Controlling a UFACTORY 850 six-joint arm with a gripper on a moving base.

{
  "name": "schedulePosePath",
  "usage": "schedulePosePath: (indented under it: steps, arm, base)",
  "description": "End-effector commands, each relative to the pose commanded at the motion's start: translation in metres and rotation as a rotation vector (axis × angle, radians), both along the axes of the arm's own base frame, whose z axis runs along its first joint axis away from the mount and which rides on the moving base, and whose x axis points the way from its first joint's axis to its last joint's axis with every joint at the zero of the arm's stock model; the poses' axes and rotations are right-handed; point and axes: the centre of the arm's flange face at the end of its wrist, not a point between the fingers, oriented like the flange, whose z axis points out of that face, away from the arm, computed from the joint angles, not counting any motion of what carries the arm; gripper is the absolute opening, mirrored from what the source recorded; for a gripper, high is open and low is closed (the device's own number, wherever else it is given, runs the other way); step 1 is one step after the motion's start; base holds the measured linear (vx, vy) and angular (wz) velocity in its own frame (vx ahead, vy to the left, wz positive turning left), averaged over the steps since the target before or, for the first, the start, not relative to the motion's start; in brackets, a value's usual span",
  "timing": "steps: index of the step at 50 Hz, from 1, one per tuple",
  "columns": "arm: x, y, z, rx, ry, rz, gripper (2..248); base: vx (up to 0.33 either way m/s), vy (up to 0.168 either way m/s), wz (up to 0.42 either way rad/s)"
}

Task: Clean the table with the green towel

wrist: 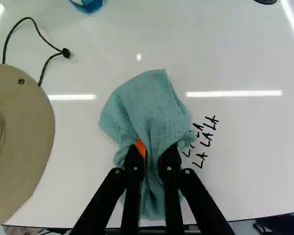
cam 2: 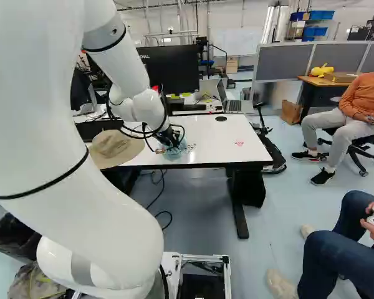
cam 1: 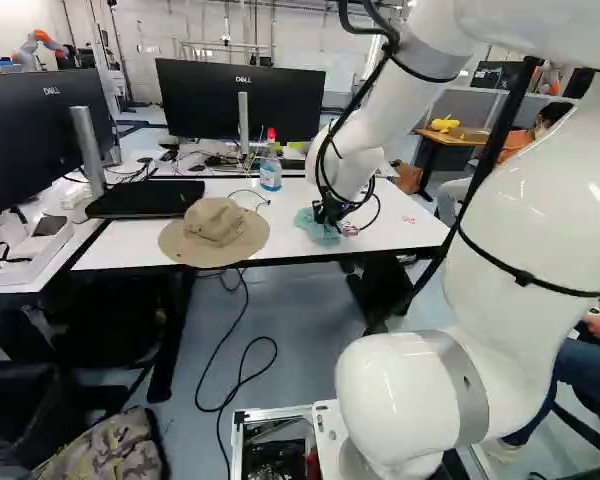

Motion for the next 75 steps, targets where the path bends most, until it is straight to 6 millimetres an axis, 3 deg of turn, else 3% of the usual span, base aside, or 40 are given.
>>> schedulePosePath:
  steps: [15, 62, 75]
  arm:
    - [0.000, -0.008, 0.000, 0.000, 0.000, -0.019, 48]
    - [0.017, -0.086, 0.000, 0.000, -0.003, -0.193, 48]
    - [0.000, -0.077, 0.000, 0.000, 0.000, -0.181, 48]
  base:
    - [0.000, 0.000, 0.000]
    - [0.000, 0.000, 0.000]
    - [0.000, 0.000, 0.000]
